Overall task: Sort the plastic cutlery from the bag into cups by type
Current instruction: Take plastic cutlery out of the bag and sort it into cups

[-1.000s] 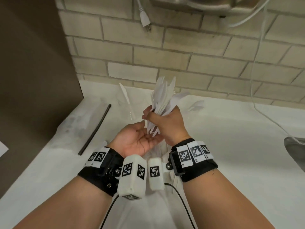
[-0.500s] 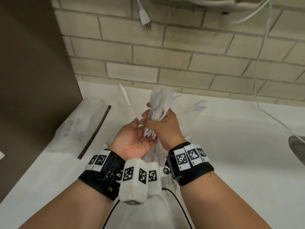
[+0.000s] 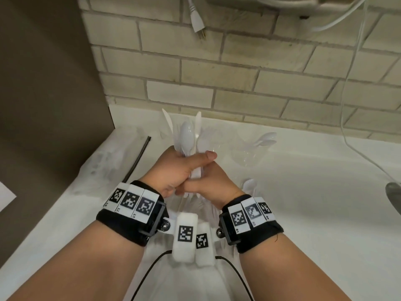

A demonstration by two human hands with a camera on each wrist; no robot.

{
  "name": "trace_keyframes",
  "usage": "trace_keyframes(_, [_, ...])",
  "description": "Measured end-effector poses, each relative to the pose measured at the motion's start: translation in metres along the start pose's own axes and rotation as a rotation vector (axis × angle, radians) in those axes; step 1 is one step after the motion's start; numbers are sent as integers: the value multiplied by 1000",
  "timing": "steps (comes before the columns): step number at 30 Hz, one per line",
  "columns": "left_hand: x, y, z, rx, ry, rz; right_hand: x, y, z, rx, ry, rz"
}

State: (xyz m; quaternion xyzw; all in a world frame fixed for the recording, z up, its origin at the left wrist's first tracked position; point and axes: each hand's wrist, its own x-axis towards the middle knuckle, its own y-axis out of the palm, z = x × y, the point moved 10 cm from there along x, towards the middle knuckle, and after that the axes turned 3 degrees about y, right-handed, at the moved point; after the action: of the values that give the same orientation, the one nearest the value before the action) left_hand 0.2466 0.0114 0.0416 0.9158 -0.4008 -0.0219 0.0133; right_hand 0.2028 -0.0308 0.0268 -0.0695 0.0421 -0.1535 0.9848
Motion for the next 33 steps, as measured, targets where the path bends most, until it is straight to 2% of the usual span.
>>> trace_keyframes(5, [-9,8,-6,-36,22,96,-2,6,-8,-69,31,26])
trace_keyframes(7, [-9,3,-8,-59,65,65,-3,7,-9,-122,47,75])
trace_keyframes(10, [-3,-12,-3,-306,64,4,-5,-12,-2,-302,92,73])
trace_keyframes(13, [-2,-18,5,-455,38,78,-8,-55,30,-121,29,-205])
trace_keyframes(15, [-7,-9,13,-495,-11,185,-9,-72,50,-43,-31,-355])
trace_keyframes(17, [-12,3,20,-504,-58,282,-3,-69,61,-56,-40,-357])
trace_keyframes(19, [-14,9,24,-519,-72,315,3,-59,64,-73,-1,-299])
trace_keyframes(23, [-18,10,29,-476,-119,307,5,-59,60,-22,69,-299])
trace_keyframes(27, [-19,10,38,-385,-149,253,6,-58,60,17,33,-343])
trace_keyframes(30, [-23,16,44,-308,-166,264,2,-67,71,199,-38,-442])
trace_keyframes(33, [-27,16,50,-315,-184,247,-10,-87,99,438,-264,-544])
